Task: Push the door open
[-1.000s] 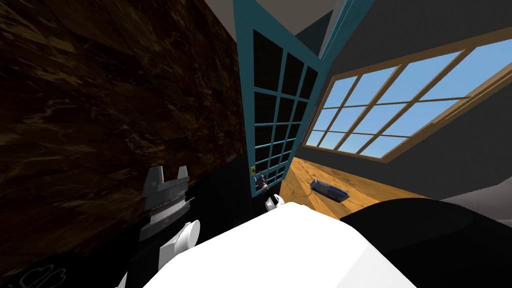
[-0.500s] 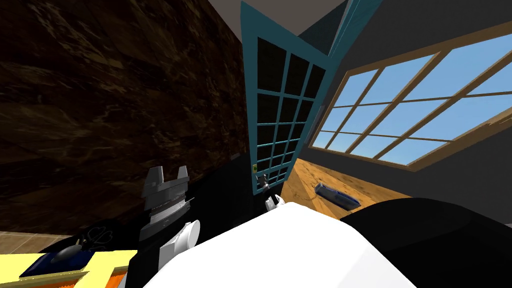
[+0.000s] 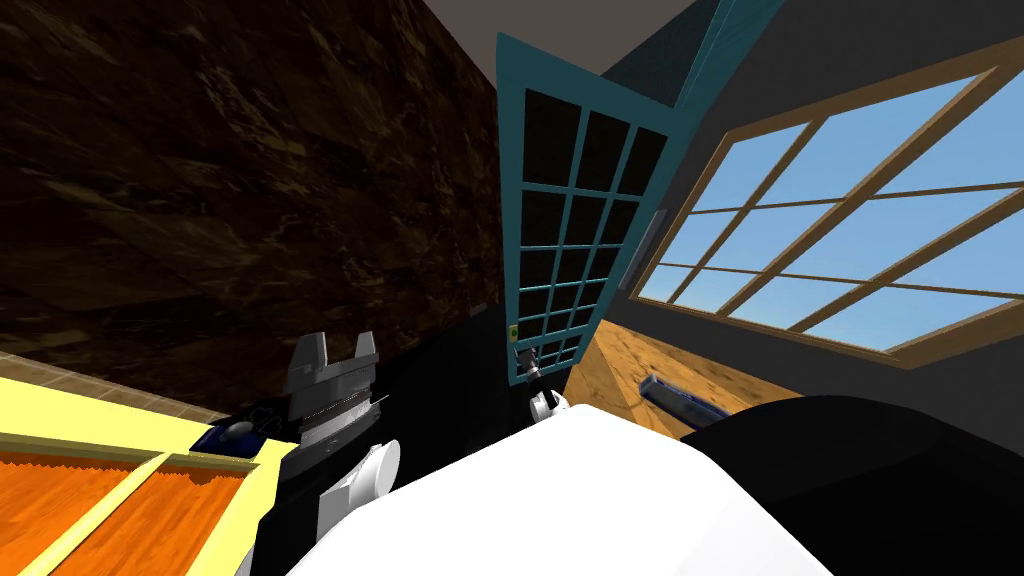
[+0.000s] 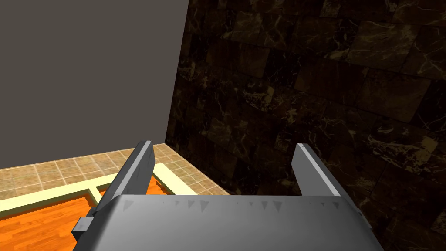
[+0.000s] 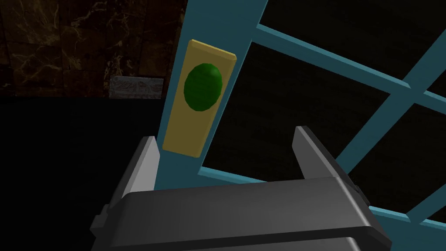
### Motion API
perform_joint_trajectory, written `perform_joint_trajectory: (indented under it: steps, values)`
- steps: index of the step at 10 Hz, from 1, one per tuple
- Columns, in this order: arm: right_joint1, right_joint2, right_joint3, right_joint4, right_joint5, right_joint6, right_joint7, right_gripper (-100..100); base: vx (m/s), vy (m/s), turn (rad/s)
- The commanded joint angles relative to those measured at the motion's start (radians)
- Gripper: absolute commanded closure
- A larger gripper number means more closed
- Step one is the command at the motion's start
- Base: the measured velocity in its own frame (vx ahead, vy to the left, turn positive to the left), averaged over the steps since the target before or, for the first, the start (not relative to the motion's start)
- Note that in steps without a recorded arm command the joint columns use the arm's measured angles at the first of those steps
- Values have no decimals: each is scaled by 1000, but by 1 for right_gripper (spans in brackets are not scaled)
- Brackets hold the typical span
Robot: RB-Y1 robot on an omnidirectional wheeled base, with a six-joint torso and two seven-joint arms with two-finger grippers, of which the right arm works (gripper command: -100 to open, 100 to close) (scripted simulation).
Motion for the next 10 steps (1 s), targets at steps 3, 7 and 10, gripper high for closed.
perform_joint_trajectory:
  steps: [3, 7, 10]
  values:
    - [1, 21, -40, -7, -51, 11, -97, -100, -90, -11, 150]
    - [3, 42, -73, -11, -94, 17, -178, -100, -70, -11, 135]
    - [5, 52, -84, -15, -108, 21, -202, -100, -46, -3, 81]
